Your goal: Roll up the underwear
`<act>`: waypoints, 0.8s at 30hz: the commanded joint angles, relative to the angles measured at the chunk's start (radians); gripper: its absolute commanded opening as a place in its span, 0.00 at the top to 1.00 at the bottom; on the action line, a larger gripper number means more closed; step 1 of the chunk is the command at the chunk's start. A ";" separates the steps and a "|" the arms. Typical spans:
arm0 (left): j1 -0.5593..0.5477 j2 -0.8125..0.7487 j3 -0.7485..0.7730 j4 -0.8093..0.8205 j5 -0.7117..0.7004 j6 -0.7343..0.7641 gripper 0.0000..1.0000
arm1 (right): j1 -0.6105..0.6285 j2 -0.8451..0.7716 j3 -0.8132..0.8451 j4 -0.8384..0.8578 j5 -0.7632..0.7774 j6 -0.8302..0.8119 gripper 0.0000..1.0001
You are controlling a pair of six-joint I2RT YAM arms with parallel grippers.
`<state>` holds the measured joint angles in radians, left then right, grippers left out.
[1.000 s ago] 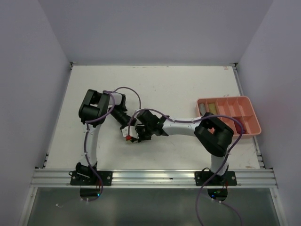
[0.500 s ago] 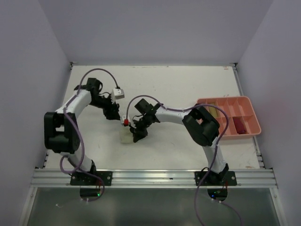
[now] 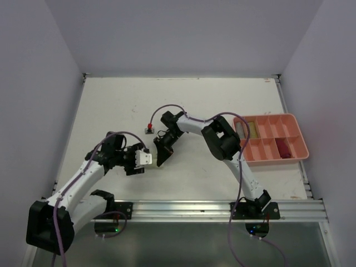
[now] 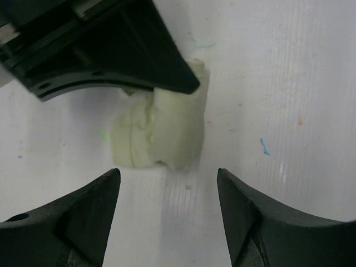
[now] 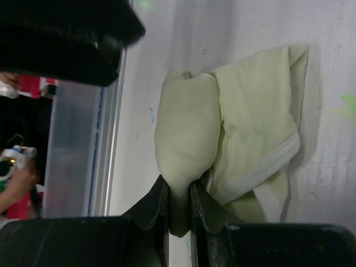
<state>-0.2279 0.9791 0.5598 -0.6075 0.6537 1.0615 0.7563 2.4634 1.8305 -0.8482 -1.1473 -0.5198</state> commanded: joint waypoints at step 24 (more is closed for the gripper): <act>-0.310 0.328 -0.071 0.239 -0.238 -0.006 0.77 | -0.008 0.192 0.121 -0.255 -0.009 -0.029 0.94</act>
<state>-0.5289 1.2381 0.4850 -0.3099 0.4572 1.0832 0.7521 2.5893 1.9728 -1.0706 -1.2491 -0.5121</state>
